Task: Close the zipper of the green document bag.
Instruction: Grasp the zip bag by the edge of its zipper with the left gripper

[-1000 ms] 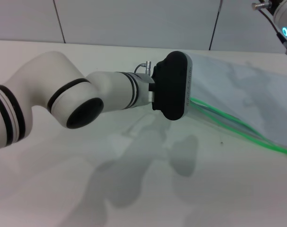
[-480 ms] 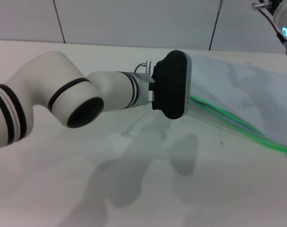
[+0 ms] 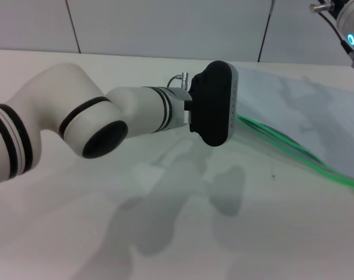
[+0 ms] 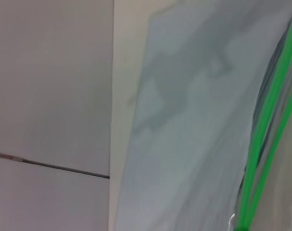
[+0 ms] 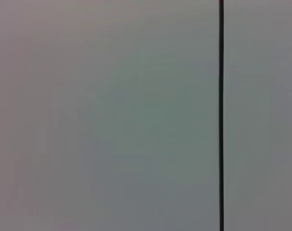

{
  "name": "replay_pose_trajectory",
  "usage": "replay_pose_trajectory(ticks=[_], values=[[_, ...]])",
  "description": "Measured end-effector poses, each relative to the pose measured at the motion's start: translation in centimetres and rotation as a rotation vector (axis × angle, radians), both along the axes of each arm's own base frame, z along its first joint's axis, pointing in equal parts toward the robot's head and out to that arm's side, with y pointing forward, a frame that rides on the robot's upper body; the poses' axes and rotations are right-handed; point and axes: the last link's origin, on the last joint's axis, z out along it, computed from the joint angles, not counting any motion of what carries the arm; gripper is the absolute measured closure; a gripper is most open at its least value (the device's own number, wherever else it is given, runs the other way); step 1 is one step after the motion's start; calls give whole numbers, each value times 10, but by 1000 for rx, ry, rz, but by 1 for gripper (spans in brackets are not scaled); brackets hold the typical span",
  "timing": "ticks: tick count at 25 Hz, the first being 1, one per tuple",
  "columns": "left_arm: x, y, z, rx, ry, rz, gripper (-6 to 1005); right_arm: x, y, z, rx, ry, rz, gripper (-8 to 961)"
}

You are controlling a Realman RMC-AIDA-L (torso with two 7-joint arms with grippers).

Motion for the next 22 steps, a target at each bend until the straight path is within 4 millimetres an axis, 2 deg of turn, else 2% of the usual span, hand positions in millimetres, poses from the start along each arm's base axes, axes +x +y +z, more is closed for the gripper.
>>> replay_pose_trajectory(ticks=[14, 22], values=[[1, -5, -2, 9, -45, -42, 946, 1, -1, -2, -6, -5, 1, 381], [7, -13, 8, 37, -157, -41, 947, -16, -12, 0, -40, -27, 16, 381]])
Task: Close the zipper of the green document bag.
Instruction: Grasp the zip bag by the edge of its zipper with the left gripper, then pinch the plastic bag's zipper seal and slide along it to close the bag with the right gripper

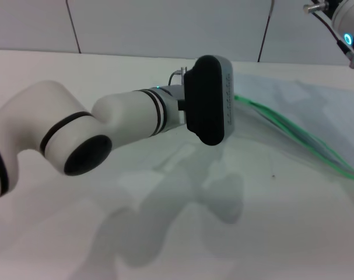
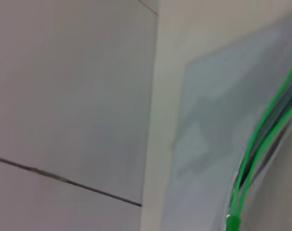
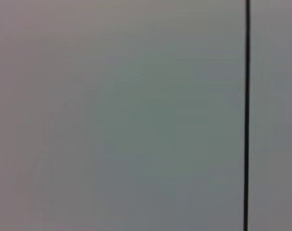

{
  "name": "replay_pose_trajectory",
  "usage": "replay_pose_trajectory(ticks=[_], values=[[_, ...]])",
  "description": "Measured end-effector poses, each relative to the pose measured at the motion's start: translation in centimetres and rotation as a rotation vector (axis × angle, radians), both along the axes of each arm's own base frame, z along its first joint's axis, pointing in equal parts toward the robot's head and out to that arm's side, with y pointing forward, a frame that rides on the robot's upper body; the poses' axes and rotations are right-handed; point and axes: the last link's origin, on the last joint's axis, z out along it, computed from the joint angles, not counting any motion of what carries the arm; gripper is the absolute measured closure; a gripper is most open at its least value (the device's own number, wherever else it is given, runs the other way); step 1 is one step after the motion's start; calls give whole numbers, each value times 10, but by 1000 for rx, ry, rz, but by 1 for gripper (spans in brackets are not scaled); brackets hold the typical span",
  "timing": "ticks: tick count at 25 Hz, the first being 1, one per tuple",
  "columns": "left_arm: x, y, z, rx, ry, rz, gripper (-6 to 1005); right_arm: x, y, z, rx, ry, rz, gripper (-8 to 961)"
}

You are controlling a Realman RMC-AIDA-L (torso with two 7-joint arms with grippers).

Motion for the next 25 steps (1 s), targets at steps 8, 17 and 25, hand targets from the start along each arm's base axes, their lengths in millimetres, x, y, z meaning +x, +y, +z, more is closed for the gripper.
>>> replay_pose_trajectory(ticks=[8, 17, 25], values=[[-3, -4, 13, 31, -71, 23, 948, -7, -10, 8, 7, 11, 15, 380], [-5, -6, 21, 48, -112, 50, 948, -22, -13, 13, -30, -20, -3, 381], [0, -8, 26, 48, -151, 53, 948, -38, -15, 10, -60, -174, 14, 381]])
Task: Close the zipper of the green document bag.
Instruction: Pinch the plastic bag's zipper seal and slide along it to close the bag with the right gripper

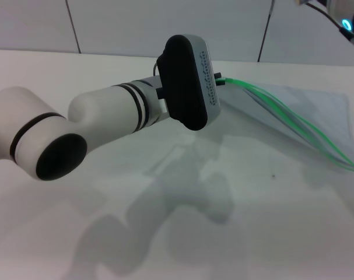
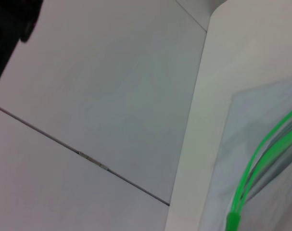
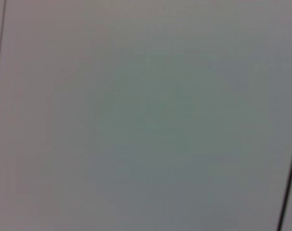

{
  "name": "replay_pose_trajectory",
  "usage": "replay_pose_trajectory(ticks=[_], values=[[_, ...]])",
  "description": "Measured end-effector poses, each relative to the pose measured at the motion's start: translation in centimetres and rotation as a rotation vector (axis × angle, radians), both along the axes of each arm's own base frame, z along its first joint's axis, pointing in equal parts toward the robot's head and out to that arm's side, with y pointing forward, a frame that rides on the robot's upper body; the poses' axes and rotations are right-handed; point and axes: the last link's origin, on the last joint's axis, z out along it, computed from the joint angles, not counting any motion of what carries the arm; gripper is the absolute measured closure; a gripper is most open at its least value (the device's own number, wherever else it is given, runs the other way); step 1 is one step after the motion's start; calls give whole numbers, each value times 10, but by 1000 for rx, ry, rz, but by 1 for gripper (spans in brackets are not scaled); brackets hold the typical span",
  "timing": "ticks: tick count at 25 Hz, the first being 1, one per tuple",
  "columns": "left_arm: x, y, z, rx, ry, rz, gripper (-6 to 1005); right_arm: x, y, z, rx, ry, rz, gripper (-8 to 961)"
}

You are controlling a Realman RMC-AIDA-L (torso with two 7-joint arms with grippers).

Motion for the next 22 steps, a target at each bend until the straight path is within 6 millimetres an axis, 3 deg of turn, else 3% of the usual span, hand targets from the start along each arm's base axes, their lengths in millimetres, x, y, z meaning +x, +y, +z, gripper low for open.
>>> replay_pose_trajectory(ticks=[12, 22], values=[[0, 0, 0, 1, 0, -1, 948, -19, 4, -11, -36, -196, 44, 381], [2, 1, 1, 3, -2, -6, 948, -27, 4, -16, -66, -225, 94, 381]])
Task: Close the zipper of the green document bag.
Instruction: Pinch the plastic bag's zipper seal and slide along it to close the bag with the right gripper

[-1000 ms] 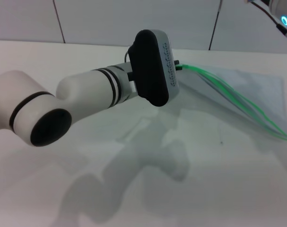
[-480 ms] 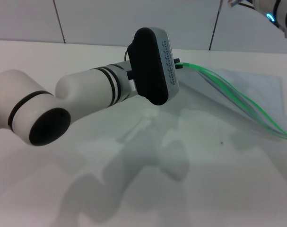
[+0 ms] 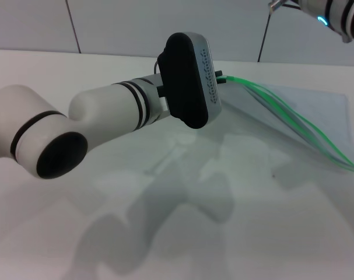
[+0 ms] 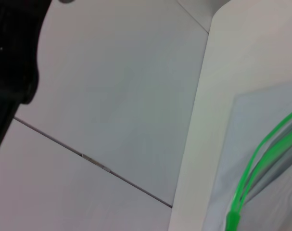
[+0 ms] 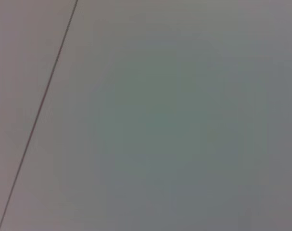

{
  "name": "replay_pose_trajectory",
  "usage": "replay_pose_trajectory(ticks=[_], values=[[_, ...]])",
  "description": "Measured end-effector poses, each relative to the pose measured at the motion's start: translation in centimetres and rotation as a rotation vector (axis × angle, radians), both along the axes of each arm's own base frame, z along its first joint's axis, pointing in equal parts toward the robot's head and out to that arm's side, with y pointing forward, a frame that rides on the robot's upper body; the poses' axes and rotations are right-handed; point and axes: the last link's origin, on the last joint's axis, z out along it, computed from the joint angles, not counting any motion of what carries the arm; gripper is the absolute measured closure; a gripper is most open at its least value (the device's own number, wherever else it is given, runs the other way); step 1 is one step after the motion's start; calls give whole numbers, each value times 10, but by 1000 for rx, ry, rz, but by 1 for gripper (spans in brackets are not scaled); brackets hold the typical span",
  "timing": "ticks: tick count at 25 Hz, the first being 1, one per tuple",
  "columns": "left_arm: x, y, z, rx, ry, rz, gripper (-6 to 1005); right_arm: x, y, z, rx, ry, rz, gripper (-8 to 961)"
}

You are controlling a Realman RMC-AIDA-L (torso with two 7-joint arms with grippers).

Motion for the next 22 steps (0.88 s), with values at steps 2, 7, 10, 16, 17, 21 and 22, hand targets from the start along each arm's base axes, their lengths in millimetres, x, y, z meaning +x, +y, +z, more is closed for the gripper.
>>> replay_pose_trajectory(ticks=[2, 7, 10, 16, 17, 21, 22], values=[[0, 0, 0, 0, -1, -1, 948, -2, 0, 0, -1, 19, 10, 381], [2, -1, 0, 1, -5, -4, 948, -7, 0, 1, -9, 86, 23, 381], [2, -1, 0, 1, -6, -5, 948, -9, 1, 3, -16, 124, 21, 380], [3, 0, 0, 1, -6, -8, 948, -10, 3, 11, -39, 200, 16, 380], [3, 0, 0, 1, -6, -8, 948, -9, 3, 12, -47, 207, 14, 380], [4, 0, 1, 2, -8, -11, 948, -3, 6, 17, -94, 231, 4, 380], [4, 0, 1, 3, -9, -13, 948, -1, 7, 17, -111, 232, 1, 380]])
